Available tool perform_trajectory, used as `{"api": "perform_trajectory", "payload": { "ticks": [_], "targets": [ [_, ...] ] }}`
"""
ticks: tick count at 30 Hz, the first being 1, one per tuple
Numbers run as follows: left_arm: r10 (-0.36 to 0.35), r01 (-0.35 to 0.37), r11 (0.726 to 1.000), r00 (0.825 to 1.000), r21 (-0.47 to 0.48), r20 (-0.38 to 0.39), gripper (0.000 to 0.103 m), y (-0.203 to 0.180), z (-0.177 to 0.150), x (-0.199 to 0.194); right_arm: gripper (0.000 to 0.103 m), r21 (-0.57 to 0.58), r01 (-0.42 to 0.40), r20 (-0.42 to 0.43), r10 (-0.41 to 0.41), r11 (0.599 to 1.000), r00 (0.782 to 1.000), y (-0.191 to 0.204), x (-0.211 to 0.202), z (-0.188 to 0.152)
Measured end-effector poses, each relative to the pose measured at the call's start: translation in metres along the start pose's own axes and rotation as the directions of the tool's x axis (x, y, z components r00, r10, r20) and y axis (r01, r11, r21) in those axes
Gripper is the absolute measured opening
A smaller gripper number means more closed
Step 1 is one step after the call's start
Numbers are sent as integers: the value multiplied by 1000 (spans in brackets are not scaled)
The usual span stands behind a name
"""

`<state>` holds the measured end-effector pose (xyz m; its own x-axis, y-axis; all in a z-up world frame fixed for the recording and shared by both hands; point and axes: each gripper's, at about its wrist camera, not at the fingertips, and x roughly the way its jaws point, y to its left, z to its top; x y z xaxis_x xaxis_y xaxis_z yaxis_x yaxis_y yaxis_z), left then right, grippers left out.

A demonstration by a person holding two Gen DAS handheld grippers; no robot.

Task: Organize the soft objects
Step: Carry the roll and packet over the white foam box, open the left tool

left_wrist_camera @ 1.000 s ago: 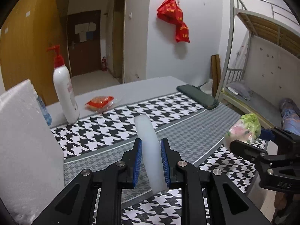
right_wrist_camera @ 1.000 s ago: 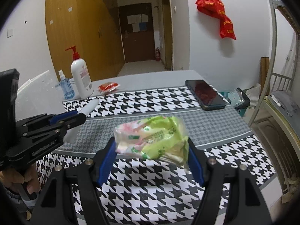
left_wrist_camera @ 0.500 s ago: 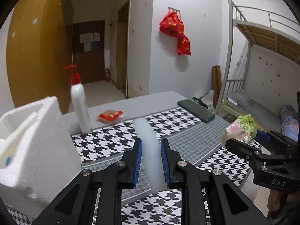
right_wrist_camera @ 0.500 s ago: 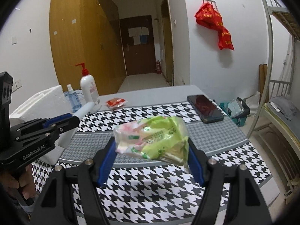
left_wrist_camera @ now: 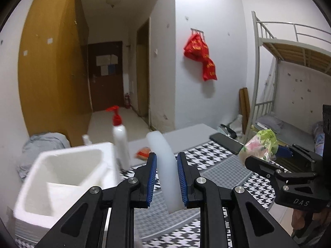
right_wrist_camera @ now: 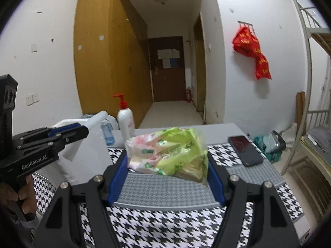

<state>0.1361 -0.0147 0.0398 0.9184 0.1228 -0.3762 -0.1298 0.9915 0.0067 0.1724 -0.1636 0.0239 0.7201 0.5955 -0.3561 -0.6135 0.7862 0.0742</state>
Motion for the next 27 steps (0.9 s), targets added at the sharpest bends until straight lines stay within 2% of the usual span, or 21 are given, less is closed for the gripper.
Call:
{"api": "perform_trajectory", "payload": {
  "ticks": [12,19,27],
  "targets": [
    [155,-154,987,987,-42,41,22,52,4,-27,74,-37,-98,38,99,995,994,44,9,19],
    [204,-202,977,978,-65,34,22,75,0,-34,74,-58,-153,37,156,986,987,64,15,23],
    [224,-224,972,975,-77,-1,22,89,-6,-26,74,-93,-196,35,200,976,979,83,20,28]
  ]
}}
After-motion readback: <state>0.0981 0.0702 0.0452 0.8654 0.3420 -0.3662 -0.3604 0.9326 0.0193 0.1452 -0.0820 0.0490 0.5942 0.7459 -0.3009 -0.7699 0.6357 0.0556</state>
